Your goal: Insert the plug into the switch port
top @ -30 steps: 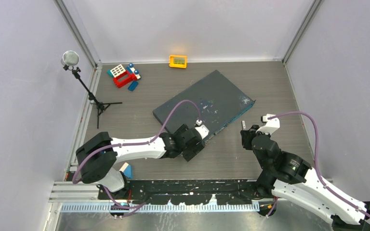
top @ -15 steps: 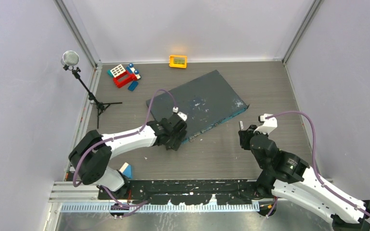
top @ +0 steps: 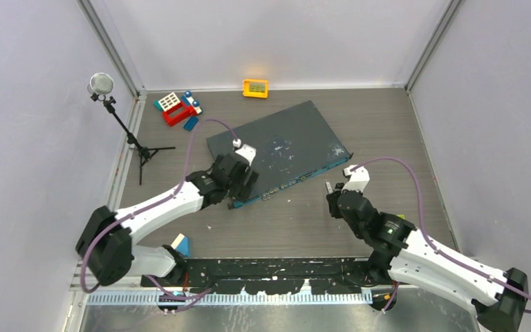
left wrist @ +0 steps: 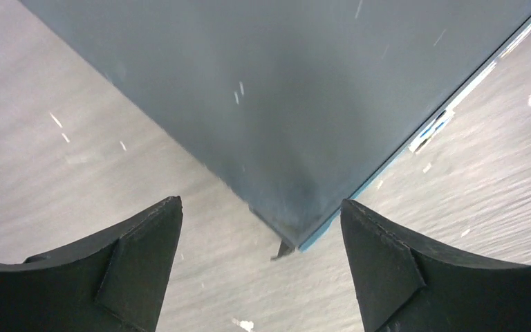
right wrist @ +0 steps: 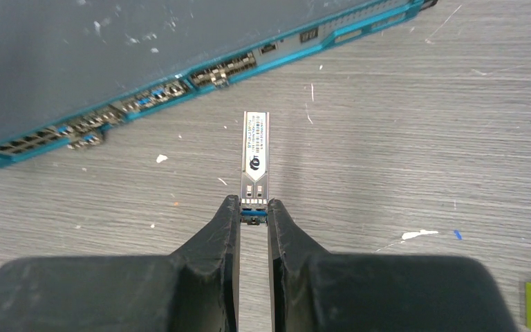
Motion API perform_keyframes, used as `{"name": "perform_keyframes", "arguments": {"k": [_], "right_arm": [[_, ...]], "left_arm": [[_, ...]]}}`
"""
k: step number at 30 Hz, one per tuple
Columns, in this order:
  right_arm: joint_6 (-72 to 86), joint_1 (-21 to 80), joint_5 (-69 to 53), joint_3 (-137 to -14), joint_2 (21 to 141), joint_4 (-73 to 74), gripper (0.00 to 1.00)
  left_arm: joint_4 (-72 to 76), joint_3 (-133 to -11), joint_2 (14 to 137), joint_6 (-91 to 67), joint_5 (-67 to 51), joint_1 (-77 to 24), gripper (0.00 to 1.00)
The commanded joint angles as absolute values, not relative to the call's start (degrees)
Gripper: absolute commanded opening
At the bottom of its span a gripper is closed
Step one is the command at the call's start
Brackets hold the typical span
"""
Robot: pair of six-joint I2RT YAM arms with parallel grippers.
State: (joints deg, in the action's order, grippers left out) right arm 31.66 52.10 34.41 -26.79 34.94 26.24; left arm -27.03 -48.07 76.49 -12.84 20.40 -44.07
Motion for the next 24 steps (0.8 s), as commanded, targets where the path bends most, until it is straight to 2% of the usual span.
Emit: {"name": "perform_keyframes", "arguments": {"k": [1, 6, 10, 18, 24], "right_arm": [[28.98, 47.45, 28.64, -25.47, 43.73, 14.19, 0.00], [27.96, 40.75, 15.60, -21.84, 53.56, -4.51, 0.01], [20.81, 40.68, 12.46, -18.51, 58.77, -15.61, 0.01], [14.74, 40.60, 11.41, -16.79, 62.21, -21.80, 0.00], [11.49, 40.60, 14.56, -18.88, 67.46, -22.86, 0.01]], "left_arm": [[-13.11, -53.90, 70.25, -4.76, 17.31, -43.07, 0.88], [-5.30, -60.44, 77.68, -2.71, 15.98, -39.26, 0.92], [-2.30, -68.58, 90.09, -5.84, 6.76, -32.02, 0.93], [2.57, -85.07, 108.71, -6.81, -8.20, -25.60, 0.93], [3.79, -89.80, 116.99, -7.73, -20.51, -22.67, 0.90]]}}
